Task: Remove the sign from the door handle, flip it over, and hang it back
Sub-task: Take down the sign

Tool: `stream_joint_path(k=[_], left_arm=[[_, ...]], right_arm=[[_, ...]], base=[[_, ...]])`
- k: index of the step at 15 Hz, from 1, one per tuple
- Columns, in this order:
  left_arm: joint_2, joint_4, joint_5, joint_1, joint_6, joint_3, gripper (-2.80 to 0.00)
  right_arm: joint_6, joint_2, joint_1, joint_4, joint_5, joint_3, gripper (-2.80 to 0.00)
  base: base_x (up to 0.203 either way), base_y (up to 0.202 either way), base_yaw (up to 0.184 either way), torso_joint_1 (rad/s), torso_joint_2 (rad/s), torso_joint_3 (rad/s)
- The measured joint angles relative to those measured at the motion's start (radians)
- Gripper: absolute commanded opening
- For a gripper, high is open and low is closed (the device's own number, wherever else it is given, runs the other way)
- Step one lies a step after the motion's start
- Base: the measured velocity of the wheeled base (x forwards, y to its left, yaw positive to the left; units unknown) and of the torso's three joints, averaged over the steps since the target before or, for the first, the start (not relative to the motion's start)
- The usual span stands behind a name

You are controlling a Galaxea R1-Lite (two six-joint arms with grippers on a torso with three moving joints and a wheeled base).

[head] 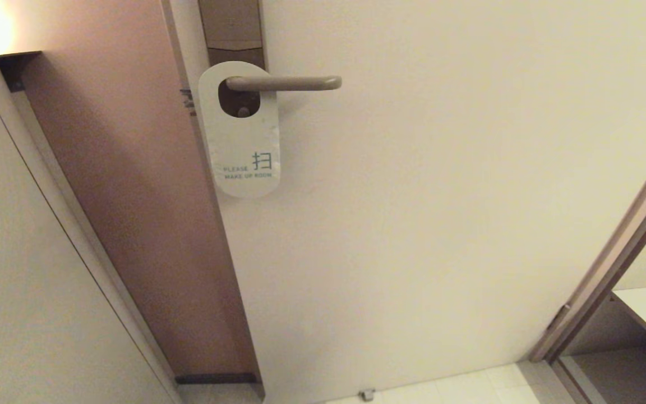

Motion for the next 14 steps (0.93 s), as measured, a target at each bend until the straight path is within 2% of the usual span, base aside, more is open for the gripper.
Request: stream_joint_path(k=[14], left_arm=[[0.0,0.0,0.011,0.0,-0.008,0.0,-2.8]], right_arm=[[0.007,-0.001,0.0,0.0,-0.002,0.0,-2.8]], base=[[0.0,0.0,0.0,0.0,0.0,0.0]])
